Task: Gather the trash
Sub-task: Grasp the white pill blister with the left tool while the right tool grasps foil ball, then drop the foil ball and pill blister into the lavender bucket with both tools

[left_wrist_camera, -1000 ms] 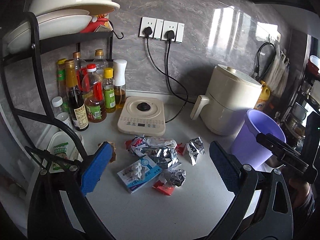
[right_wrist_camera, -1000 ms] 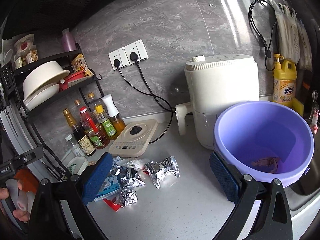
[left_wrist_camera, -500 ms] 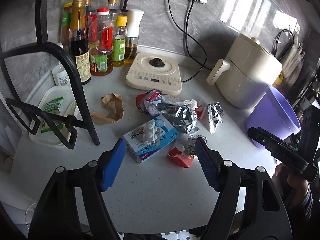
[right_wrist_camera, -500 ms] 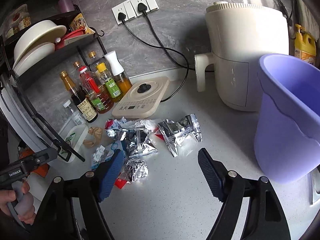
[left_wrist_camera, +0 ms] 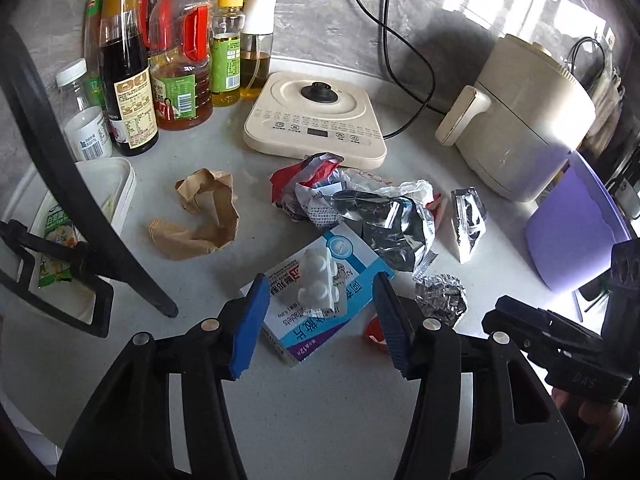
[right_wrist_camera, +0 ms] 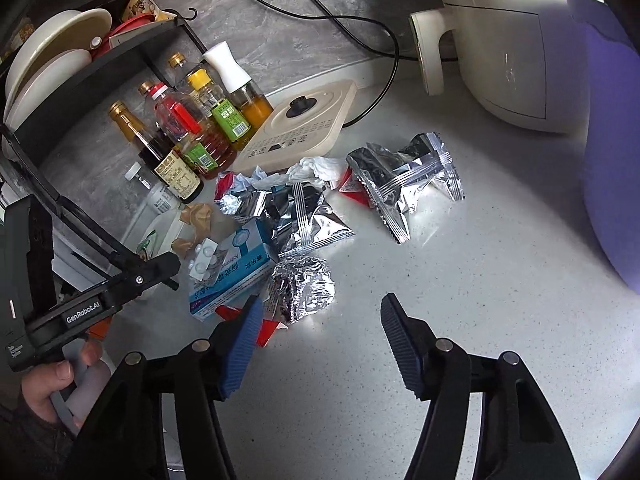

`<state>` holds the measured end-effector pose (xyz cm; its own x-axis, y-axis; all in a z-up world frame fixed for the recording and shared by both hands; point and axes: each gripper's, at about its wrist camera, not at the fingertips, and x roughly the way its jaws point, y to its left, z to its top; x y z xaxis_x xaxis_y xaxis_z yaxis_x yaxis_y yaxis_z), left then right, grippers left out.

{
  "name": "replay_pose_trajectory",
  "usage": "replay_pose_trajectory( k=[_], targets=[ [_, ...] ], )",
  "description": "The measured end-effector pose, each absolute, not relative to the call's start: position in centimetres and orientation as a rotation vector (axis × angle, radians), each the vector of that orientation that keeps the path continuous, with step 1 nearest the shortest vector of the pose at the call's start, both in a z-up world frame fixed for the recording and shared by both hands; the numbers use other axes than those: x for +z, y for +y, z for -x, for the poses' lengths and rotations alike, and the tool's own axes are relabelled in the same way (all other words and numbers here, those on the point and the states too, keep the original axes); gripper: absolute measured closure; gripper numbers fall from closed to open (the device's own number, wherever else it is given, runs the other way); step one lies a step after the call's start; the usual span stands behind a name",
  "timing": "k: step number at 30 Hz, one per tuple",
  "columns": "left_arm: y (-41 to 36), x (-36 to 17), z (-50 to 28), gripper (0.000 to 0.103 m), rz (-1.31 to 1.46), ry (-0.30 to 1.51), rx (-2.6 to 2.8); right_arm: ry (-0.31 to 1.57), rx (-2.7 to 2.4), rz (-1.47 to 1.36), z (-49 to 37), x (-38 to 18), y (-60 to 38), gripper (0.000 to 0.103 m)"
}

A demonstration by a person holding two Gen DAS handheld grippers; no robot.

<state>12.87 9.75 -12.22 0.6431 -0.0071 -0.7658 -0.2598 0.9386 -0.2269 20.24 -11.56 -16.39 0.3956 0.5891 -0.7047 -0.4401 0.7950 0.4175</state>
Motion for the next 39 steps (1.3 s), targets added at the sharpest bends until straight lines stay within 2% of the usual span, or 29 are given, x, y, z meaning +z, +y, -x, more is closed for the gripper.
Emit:
replay_pose_trajectory(
  k=[3, 4, 5, 6, 7, 9, 10, 11, 21, 31, 39],
  targets=[
    [10.0, -13.3, -14.4, 0.052, 0.335, 0.889, 0.144, 0.979, 0.662, -0.178, -20.8, -16.9, -10.3, 0.043],
    [10.1, -13.8, -14.8, 0.056, 0.335, 0.906, 0.145, 0.981, 0.661, -0.173, -21.0, -17.0, -9.9, 0.043],
    [10.1, -14.2, -15.1, 0.060, 0.337, 0.924, 0.147, 0.985, 0.662, -0.167, -21.2, -17.2, -9.4, 0.043],
    [10.1, -14.7, -15.4, 0.074, 0.339, 0.940, 0.151, 0.989, 0.660, -0.155, -21.4, -17.4, -8.8, 0.043],
    [10.0, -14.7, -15.5, 0.079, 0.325, 0.941, 0.158, 0.996, 0.661, -0.138, -21.5, -17.7, -8.2, 0.043],
    [9.7, -14.1, -15.4, 0.079, 0.306, 0.939, 0.160, 1.021, 0.659, -0.110, -21.8, -18.4, -7.1, 0.043],
    [9.7, -13.6, -15.2, 0.079, 0.304, 0.933, 0.155, 1.027, 0.657, -0.093, -21.9, -18.7, -6.7, 0.049],
    [9.6, -13.1, -15.0, 0.079, 0.297, 0.928, 0.152, 1.032, 0.653, -0.056, -21.8, -18.9, -6.2, 0.064],
    [10.6, -7.5, -14.0, 0.079, 0.318, 0.807, 0.059, 0.981, 0.580, -0.026, -21.5, -14.2, -6.2, 0.065],
    [9.9, -3.4, -18.5, 0.079, 0.362, 0.662, -0.148, 0.822, 0.403, 0.001, -22.5, -6.9, -8.3, 0.065],
    [6.8, -1.7, -22.4, 0.079, 0.356, 0.635, -0.302, 0.709, 0.221, -0.044, -22.8, -1.6, -13.4, 0.065]
  ],
)
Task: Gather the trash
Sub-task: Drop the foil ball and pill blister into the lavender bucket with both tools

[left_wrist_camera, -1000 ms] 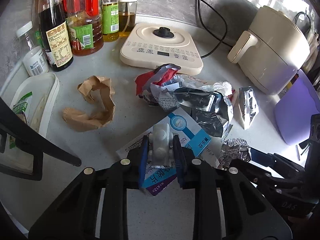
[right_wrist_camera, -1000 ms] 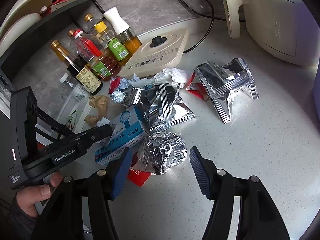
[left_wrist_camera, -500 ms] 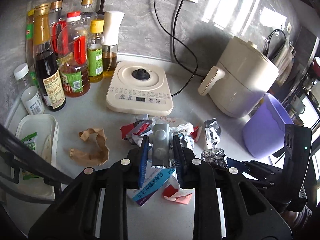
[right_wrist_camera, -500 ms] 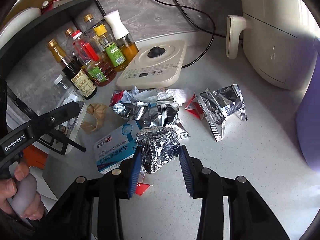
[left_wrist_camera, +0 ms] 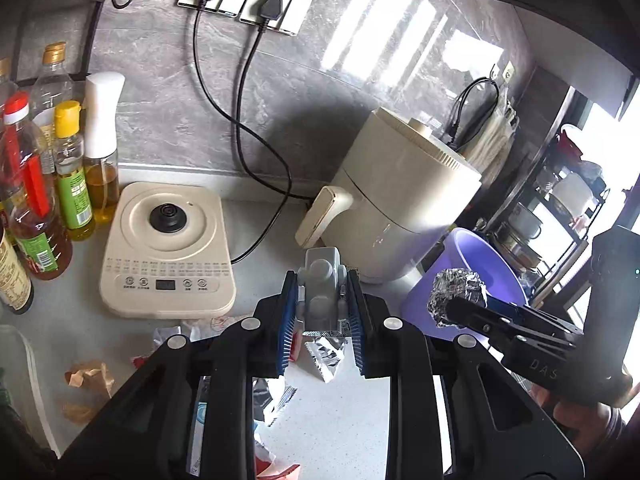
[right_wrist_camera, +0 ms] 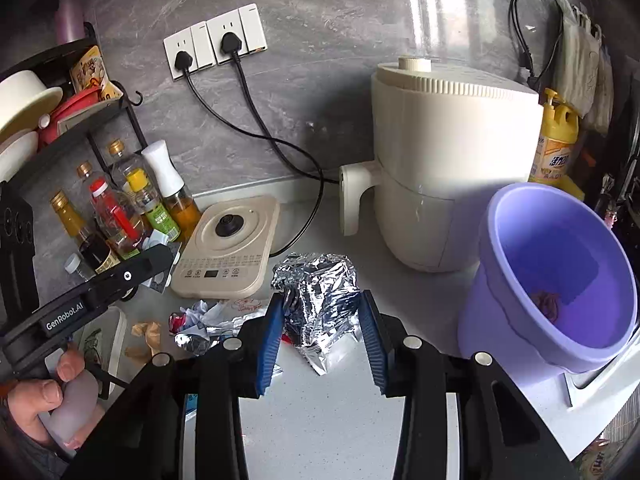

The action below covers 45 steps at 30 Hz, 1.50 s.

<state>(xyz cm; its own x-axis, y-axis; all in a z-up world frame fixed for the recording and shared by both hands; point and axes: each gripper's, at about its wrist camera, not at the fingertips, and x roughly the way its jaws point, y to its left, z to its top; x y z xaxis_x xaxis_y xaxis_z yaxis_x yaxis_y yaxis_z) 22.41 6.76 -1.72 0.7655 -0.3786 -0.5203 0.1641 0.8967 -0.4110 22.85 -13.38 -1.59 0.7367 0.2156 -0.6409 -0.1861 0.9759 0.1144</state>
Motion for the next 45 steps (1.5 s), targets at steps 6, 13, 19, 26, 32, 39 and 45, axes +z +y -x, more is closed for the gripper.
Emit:
replay_pose_trajectory(
  k=[6, 13, 19, 26, 32, 39, 45],
  targets=[
    [4.1, -1.1, -23.3, 0.079, 0.338, 0.641, -0.335, 0.654, 0.160, -0.068, -22.8, 0.5, -17.4, 0.065],
    [-0.4, -0.2, -24.3, 0.079, 0.327, 0.618, -0.311, 0.616, 0.212, -0.075, -24.0, 1.6, -22.0, 0.065],
    [-5.7, 0.9, -25.5, 0.078, 0.335, 0.599, -0.250, 0.607, 0.272, -0.035, -26.3, 1.9, -26.7, 0.063],
    [-11.5, 0.6, -26.1, 0.078, 0.348, 0.585, -0.196, 0.615, 0.365, -0.003, -28.0, 0.8, -31.6, 0.041],
    [-15.7, -0.3, -26.7, 0.078, 0.324, 0.610, -0.205, 0.602, 0.366, -0.040, -27.8, 0.2, -36.6, 0.038],
    [-19.4, 0.1, -28.2, 0.074, 0.301, 0.612, -0.256, 0.583, 0.347, -0.066, -27.3, 0.6, -39.7, 0.038],
    [-18.6, 1.0, -27.0, 0.008, 0.272, 0.574, -0.192, 0.568, 0.363, -0.078, -26.4, 0.5, -39.6, 0.032]
  ],
)
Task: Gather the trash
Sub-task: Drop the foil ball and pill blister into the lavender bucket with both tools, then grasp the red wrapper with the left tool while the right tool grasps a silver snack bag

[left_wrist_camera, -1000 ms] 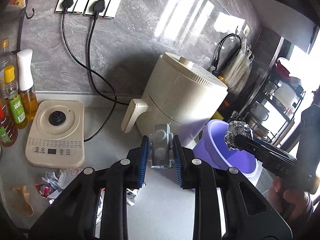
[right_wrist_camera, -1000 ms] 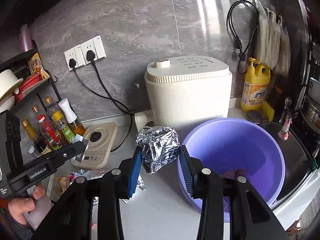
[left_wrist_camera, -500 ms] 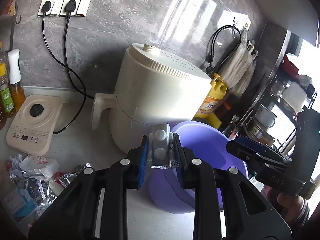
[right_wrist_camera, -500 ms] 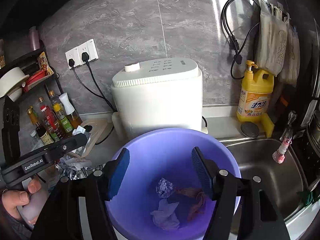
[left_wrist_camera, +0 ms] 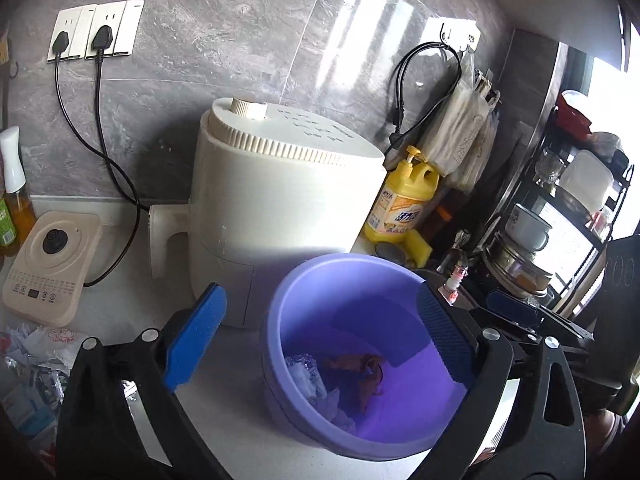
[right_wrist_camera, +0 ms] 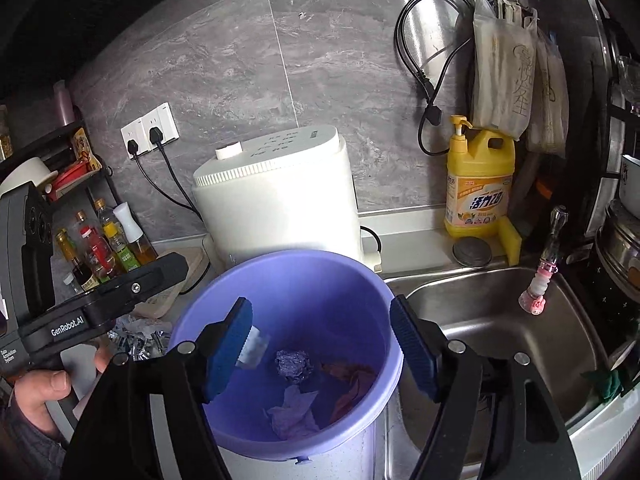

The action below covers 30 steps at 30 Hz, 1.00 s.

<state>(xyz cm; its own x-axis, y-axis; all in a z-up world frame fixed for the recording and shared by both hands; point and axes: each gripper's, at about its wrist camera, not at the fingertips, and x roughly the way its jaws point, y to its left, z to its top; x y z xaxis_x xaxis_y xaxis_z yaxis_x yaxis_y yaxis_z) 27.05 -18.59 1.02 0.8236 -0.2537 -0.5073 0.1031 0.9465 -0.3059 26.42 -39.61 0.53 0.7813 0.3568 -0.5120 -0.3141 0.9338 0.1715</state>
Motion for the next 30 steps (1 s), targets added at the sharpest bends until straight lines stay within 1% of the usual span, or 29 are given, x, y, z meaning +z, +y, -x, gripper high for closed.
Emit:
replay_pose_trajectory(
  k=[3, 5, 9, 14, 17, 30],
  targets=[
    [-16.9, 1.2, -26.1, 0.008, 0.244, 0.595, -0.162, 0.565, 0.375, -0.095, -25.9, 0.6, -38.8, 0.029],
    [-15.4, 1.3, -25.1, 0.006, 0.232, 0.592, -0.143, 0.553, 0.393, -0.094, -25.4, 0.7, -37.8, 0.023],
    [-12.1, 0.6, -23.9, 0.006, 0.222, 0.625, -0.111, 0.559, 0.413, -0.072, -25.1, 0.9, -34.9, 0.022],
    [-7.6, 0.3, -22.0, 0.006, 0.230, 0.640, -0.057, 0.506, 0.471, -0.055, -24.3, 2.0, -30.4, 0.012],
    [-5.1, 0.3, -20.6, 0.006, 0.220, 0.644, -0.034, 0.509, 0.503, -0.066, -23.9, 2.0, -27.6, 0.010],
    [5.8, -1.8, -15.9, 0.006, 0.291, 0.667, 0.080, 0.598, 0.615, -0.015, -23.2, 0.2, -16.7, 0.010]
  ],
)
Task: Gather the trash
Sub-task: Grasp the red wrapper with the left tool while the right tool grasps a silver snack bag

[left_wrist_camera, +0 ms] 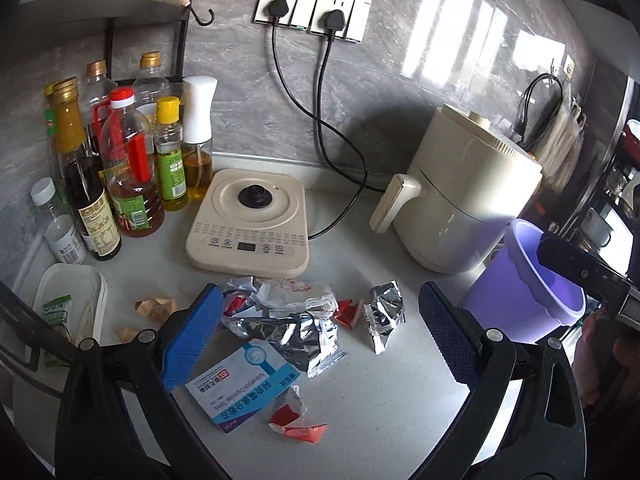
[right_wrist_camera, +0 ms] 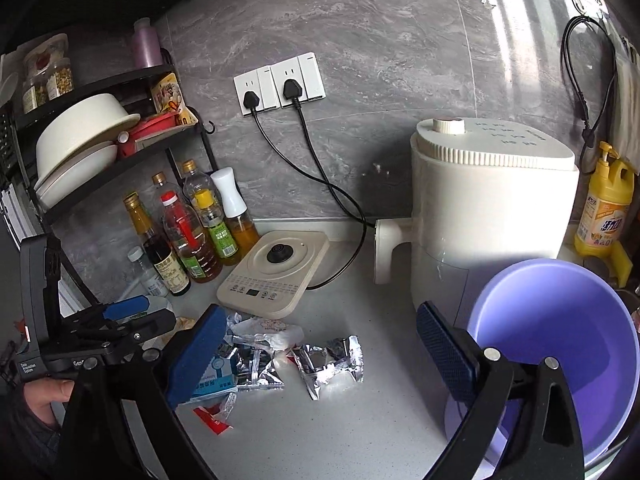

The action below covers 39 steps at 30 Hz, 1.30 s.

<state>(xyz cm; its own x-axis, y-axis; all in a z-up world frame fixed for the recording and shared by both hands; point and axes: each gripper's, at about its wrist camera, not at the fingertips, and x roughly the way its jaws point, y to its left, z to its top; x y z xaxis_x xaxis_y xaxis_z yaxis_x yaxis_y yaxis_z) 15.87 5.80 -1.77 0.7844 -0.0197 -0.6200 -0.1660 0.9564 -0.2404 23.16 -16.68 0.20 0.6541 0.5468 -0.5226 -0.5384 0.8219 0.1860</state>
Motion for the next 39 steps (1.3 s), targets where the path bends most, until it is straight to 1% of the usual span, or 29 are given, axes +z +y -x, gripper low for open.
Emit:
replay_pose_trajectory(
  k=[7, 9, 12, 14, 16, 17, 24, 27, 28, 29, 30, 32, 34, 36, 38, 39],
  targets=[
    [8.6, -3.7, -15.4, 0.006, 0.329, 0.699, 0.088, 0.676, 0.629, 0.010, -23.7, -2.5, -12.8, 0.009],
    [9.3, -4.5, -15.9, 0.008, 0.353, 0.708, 0.079, 0.692, 0.632, 0.019, -23.8, -3.3, -12.0, 0.009],
    [10.1, -5.9, -17.1, 0.017, 0.381, 0.735, 0.080, 0.717, 0.618, 0.044, -24.4, -4.7, -11.1, 0.009],
    [10.6, -6.8, -17.9, 0.027, 0.399, 0.753, 0.086, 0.748, 0.602, 0.052, -25.0, -5.8, -10.9, 0.011],
    [10.9, -7.7, -18.9, 0.035, 0.382, 0.781, 0.125, 0.776, 0.582, 0.060, -25.8, -6.8, -10.7, 0.012],
    [11.1, -8.2, -19.4, 0.037, 0.383, 0.795, 0.129, 0.788, 0.575, 0.063, -26.2, -7.3, -10.6, 0.013],
    [12.1, -11.4, -22.6, 0.037, 0.360, 0.878, 0.138, 0.862, 0.548, 0.078, -28.9, -10.0, -10.1, 0.015],
    [12.4, -12.1, -23.3, 0.042, 0.358, 0.893, 0.144, 0.883, 0.548, 0.090, -30.0, -10.8, -9.5, 0.015],
    [12.5, -12.2, -23.3, 0.045, 0.357, 0.895, 0.145, 0.888, 0.550, 0.100, -30.2, -11.1, -9.2, 0.015],
    [12.6, -12.4, -23.4, 0.052, 0.360, 0.897, 0.144, 0.896, 0.551, 0.111, -30.5, -11.4, -8.9, 0.015],
    [12.8, -12.4, -23.3, 0.056, 0.365, 0.901, 0.144, 0.906, 0.551, 0.118, -30.7, -11.8, -8.7, 0.015],
    [12.9, -12.3, -23.1, 0.069, 0.368, 0.894, 0.152, 0.926, 0.554, 0.124, -31.1, -12.5, -8.3, 0.015],
    [13.0, -12.0, -22.5, 0.073, 0.376, 0.879, 0.157, 0.936, 0.556, 0.130, -31.3, -13.0, -8.2, 0.016],
    [13.1, -11.7, -22.0, 0.076, 0.376, 0.863, 0.155, 0.943, 0.559, 0.130, -31.4, -13.3, -8.1, 0.019],
    [13.1, -11.4, -21.5, 0.080, 0.377, 0.855, 0.156, 0.949, 0.564, 0.132, -31.3, -13.5, -8.1, 0.029],
    [13.2, -11.3, -21.2, 0.081, 0.382, 0.851, 0.161, 0.951, 0.565, 0.134, -31.3, -13.5, -8.1, 0.032]
  ],
)
